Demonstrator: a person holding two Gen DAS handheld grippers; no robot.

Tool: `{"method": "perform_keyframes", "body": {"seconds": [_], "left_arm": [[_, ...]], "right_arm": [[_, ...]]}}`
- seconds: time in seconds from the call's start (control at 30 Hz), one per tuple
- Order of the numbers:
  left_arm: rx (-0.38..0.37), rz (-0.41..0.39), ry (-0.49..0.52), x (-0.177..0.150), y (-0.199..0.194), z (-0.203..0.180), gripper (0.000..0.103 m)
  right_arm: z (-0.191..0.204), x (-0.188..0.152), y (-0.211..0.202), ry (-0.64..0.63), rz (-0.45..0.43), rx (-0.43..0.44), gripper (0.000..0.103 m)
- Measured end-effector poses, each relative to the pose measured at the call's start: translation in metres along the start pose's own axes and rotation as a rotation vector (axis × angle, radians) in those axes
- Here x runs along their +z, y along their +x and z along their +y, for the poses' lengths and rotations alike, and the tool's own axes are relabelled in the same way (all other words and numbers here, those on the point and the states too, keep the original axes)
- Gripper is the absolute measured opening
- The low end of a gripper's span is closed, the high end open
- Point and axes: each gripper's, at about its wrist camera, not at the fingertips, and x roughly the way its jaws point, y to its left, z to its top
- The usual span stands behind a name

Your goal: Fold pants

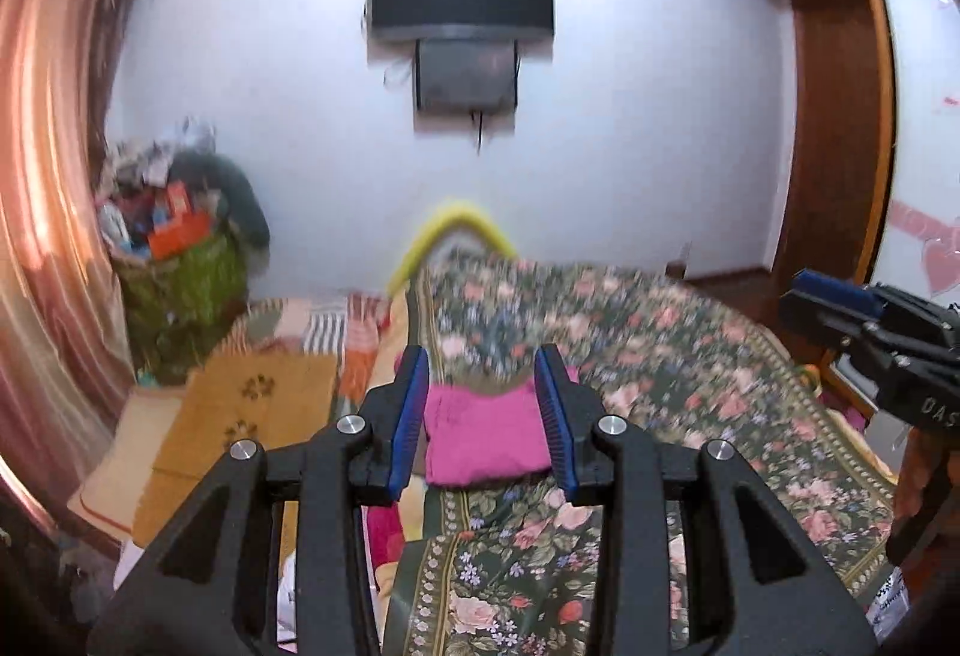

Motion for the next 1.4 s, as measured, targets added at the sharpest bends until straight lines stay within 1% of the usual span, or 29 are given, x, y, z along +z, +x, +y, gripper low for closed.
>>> {"method": "perform_keyframes", "body": {"seconds": [0.13,0.2,0.23,0.27,0.3,0.33,0.37,0.43,0.47,0.53,0.6,0.67,0.87,1.4], "left_arm": [[-0.018,-0.092,-0.021,-0.004,-0.049,-0.006,0.053],[-0.010,-0.135,-0.030,-0.008,-0.069,-0.009,0.059],[-0.010,-0.153,-0.033,-0.010,-0.077,-0.010,0.062],[-0.012,-0.161,-0.035,-0.011,-0.081,-0.010,0.065],[-0.007,-0.172,-0.035,-0.013,-0.087,-0.012,0.068],[-0.005,-0.183,-0.032,-0.015,-0.093,-0.014,0.074],[-0.005,-0.189,-0.029,-0.017,-0.096,-0.015,0.077],[-0.001,-0.199,-0.028,-0.020,-0.104,-0.017,0.089],[-0.004,-0.199,-0.028,-0.022,-0.107,-0.018,0.091],[-0.004,-0.201,-0.033,-0.022,-0.110,-0.019,0.098],[-0.003,-0.213,-0.032,-0.025,-0.116,-0.020,0.101],[-0.009,-0.222,-0.028,-0.027,-0.121,-0.022,0.102],[-0.006,-0.231,-0.016,-0.030,-0.129,-0.029,0.103],[0.006,-0.214,-0.010,-0.038,-0.123,-0.036,0.103]], "right_arm": [[0.019,-0.002,-0.038,0.006,-0.085,-0.002,0.036],[0.027,-0.004,-0.049,0.000,-0.102,-0.002,0.036],[0.030,-0.005,-0.054,-0.007,-0.112,-0.007,0.039],[0.033,-0.005,-0.058,-0.012,-0.117,-0.010,0.044],[0.036,-0.006,-0.062,-0.014,-0.125,-0.009,0.054],[0.037,-0.006,-0.065,-0.014,-0.135,-0.013,0.061],[0.039,-0.008,-0.069,-0.018,-0.147,-0.024,0.063],[0.041,-0.010,-0.073,-0.016,-0.162,-0.038,0.066],[0.043,-0.011,-0.075,-0.013,-0.162,-0.040,0.070],[0.044,-0.013,-0.078,-0.008,-0.166,-0.057,0.093],[0.048,-0.016,-0.084,-0.017,-0.181,-0.080,0.100],[0.050,-0.017,-0.088,-0.022,-0.191,-0.098,0.102],[0.052,-0.022,-0.092,-0.006,-0.190,-0.104,0.102],[0.051,-0.029,-0.099,0.018,-0.183,-0.111,0.102]]}}
